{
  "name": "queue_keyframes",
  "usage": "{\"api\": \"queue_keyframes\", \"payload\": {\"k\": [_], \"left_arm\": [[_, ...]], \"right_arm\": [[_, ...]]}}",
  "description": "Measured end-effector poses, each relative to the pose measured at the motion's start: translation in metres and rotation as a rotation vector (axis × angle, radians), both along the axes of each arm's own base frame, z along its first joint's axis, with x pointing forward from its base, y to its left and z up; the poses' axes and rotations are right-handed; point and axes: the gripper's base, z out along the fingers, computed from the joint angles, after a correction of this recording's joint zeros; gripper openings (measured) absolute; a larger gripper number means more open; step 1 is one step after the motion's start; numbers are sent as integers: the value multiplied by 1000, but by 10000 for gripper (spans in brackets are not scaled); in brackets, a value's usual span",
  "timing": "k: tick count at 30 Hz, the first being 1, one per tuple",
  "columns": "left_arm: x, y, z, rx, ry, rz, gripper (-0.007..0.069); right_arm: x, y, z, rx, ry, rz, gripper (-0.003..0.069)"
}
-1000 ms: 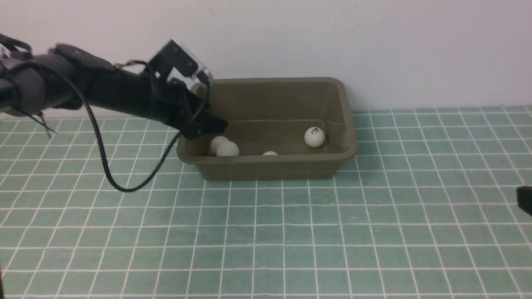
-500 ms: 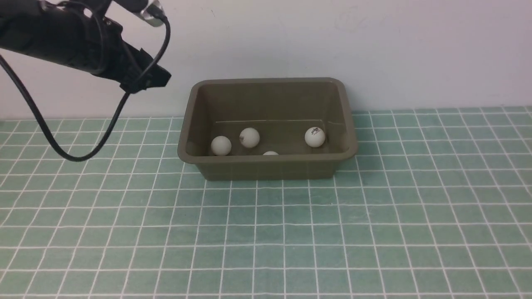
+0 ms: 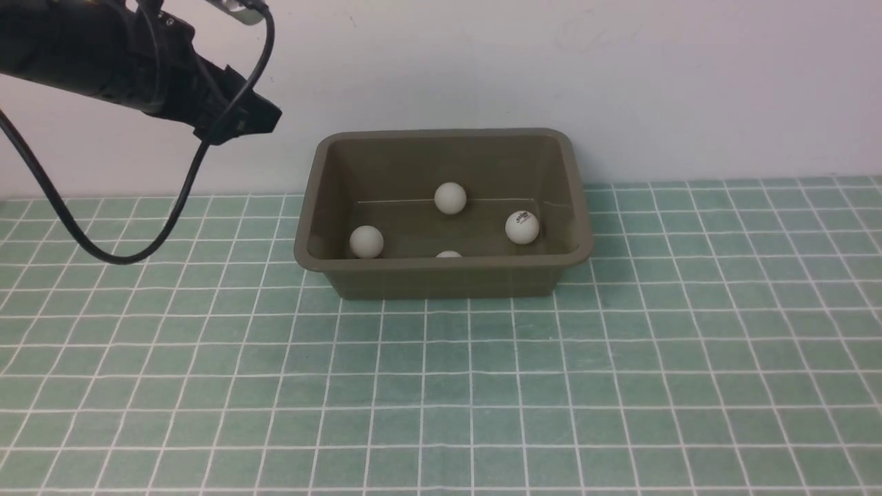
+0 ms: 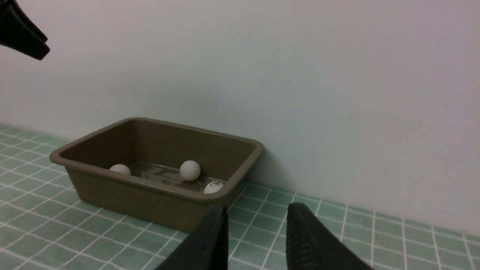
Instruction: Put the table tennis balls in the box on the green coffee tablecloth.
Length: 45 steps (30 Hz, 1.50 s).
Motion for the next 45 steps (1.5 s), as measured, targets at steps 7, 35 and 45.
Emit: {"api": "queue_keyframes", "payload": {"k": [7, 35, 45], "left_arm": [[-1, -2, 0, -24, 15, -10, 510], [-1, -3, 1, -47, 17, -9, 405], [-1, -3, 1, -47, 17, -9, 405]], "right_arm": [[4, 0, -12, -1, 36, -11, 213], [4, -4, -16, 96, 108, -161, 212], [8, -15, -37, 158, 161, -440, 212]]}}
